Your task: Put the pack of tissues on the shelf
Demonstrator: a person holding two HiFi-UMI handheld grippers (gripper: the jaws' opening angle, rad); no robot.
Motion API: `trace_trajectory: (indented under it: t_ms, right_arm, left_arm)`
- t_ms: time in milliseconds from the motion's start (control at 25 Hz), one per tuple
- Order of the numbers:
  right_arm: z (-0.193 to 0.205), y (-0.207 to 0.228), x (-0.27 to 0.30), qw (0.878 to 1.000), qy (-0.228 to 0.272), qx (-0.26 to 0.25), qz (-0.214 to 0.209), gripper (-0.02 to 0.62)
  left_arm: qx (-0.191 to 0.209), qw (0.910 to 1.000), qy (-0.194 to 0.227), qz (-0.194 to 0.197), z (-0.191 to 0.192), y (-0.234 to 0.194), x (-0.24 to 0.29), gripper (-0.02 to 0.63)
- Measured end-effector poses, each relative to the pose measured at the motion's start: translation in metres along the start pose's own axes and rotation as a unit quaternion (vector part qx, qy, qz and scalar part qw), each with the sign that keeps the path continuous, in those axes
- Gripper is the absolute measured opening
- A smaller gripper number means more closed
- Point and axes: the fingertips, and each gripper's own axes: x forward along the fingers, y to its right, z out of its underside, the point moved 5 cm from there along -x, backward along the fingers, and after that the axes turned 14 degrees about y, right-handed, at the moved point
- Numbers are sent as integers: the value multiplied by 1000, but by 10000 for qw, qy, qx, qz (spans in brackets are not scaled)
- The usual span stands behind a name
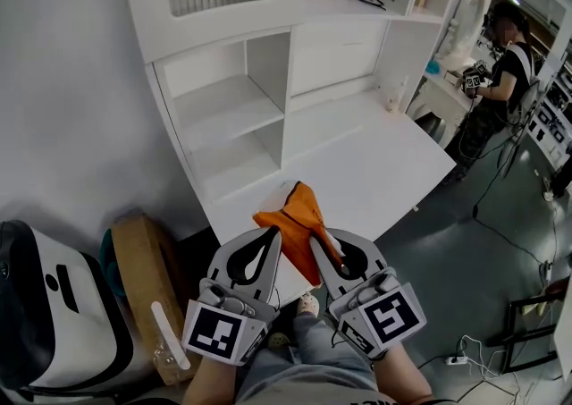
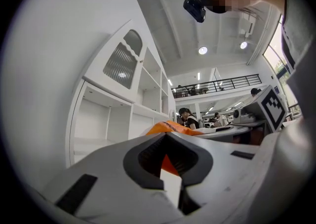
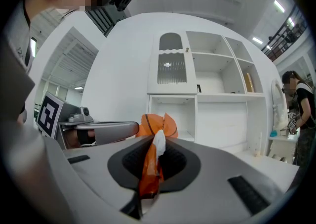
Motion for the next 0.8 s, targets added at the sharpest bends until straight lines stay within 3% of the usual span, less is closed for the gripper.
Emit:
trace_trajectory:
  t_ms: [360, 800]
  right_arm:
    - [12, 28, 22, 9999, -93, 64, -98, 38]
    - [15, 60, 78, 9980, 62, 194, -600, 38]
  left_arm:
    - [20, 9998, -38, -177, 17, -16, 25, 31]
    - [355, 9977, -22, -576, 17, -50, 62, 31]
